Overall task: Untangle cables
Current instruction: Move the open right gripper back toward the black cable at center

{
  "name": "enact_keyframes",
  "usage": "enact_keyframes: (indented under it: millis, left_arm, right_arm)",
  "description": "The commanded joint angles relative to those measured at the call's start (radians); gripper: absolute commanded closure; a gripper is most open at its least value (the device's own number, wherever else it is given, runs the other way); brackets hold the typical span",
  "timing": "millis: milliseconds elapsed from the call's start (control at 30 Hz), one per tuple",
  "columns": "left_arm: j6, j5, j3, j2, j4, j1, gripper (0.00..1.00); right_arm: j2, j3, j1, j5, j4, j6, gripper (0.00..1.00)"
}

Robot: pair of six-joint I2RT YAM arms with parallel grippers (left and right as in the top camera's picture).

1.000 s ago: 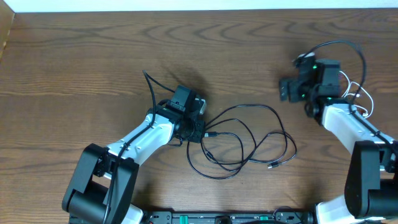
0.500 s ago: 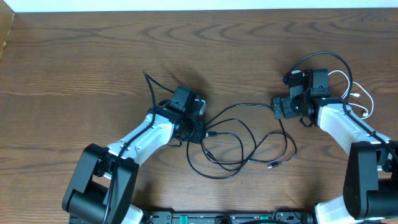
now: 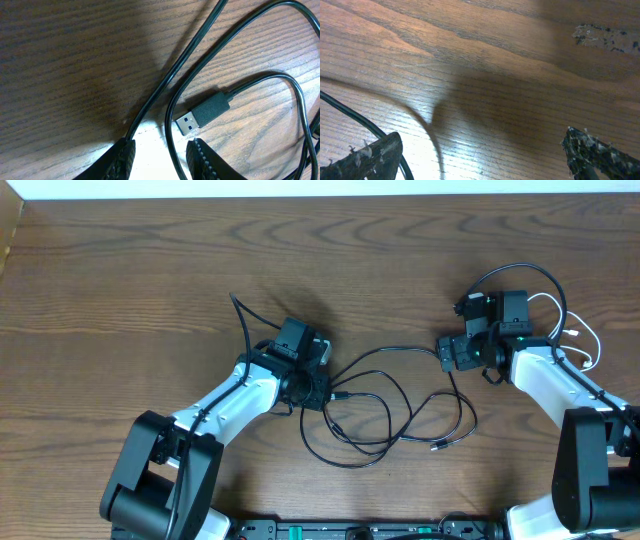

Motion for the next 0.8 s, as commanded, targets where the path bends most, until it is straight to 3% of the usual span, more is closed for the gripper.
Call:
enact_keyframes:
  millis: [0,367,667,767]
  left_arm:
    - [-0.001,-0.008,0.012,0.002,-0.003,0.005,0.60]
    - [-0.001,-0.008,0.010,0.002,-0.003,0.005,0.57]
    - [-0.001,-0.015,-0.003,0.002,-0.002,0.005,0.43]
    - [-0.001,-0.015,-0.014,0.002,0.013,0.005,0.43]
  right_arm:
    - [-0.006,0.006,0.005,-0.006,-0.002,-0.006,0.01]
    - [-0.006,0.006,0.005,-0.006,-0.002,-0.006,0.01]
    - [-0.006,0.006,0.005,-0.006,-0.002,-0.006,0.01]
    - [-0.006,0.006,0.005,-0.006,-0.002,-0.006,0.01]
